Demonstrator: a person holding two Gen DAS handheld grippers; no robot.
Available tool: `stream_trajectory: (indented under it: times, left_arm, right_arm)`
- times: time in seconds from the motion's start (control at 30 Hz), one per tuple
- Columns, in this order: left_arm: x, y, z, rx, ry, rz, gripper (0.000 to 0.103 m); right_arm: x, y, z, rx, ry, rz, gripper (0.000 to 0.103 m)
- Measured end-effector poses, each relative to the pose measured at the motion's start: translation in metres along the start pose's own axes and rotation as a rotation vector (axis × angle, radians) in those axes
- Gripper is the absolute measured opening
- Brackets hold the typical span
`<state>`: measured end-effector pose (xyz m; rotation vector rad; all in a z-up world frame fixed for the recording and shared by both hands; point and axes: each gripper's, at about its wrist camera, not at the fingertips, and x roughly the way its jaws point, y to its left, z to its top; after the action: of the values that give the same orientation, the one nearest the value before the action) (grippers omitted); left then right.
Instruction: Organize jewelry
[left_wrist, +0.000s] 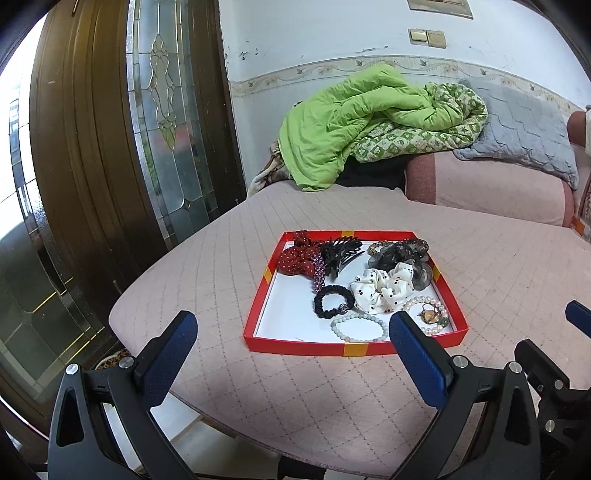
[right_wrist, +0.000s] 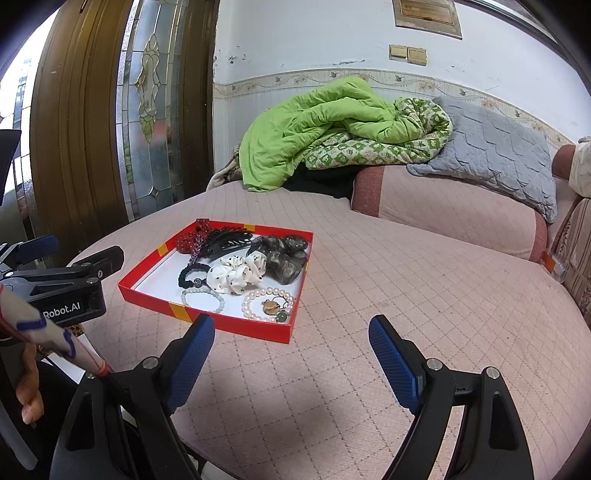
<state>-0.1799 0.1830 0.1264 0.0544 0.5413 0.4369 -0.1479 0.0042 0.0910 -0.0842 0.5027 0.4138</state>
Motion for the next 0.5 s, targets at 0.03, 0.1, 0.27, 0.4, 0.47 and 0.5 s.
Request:
stream_trajectory:
  times: [0.03,0.1,0.27,0.4,0.47,0.5]
  left_arm:
    - [-0.0002,-0.0002,-0.0001,0.002,-0.001,0.003,0.103]
    - [-0.0005,-0.0007,-0.0004,0.004,0.001,0.003,0.103]
    - [0.0009,-0.0003,-0.001,0.002,0.01,0.011,0.103]
    - [0.0021,-0.0001,-0.0014,0.004,0.016,0.018,0.103]
    - [0.0037,-0.0001,-0.0013,0.004,0.025,0.02,0.103]
    - [0.0049,-0.0003,-0.0013,0.006,0.032,0.023,0.103]
  right_arm:
    - [0.0,-0.001,-0.0002,0.0,0.0,-0.001,0.089]
    - [-0.0001,-0.0002,0.0001,0.0,0.0,0.0,0.089]
    - [-0.0002,-0.0026,-0.0009,0.0,-0.001,-0.003,0.089]
    - [-0.001,-0.0038,-0.0011,0.001,-0.001,-0.006,0.089]
    - [-0.0016,-0.0054,-0.0014,0.001,-0.001,-0.01,0.089]
    - [-0.0015,-0.0058,-0.0011,0.001,-0.001,-0.012,0.09]
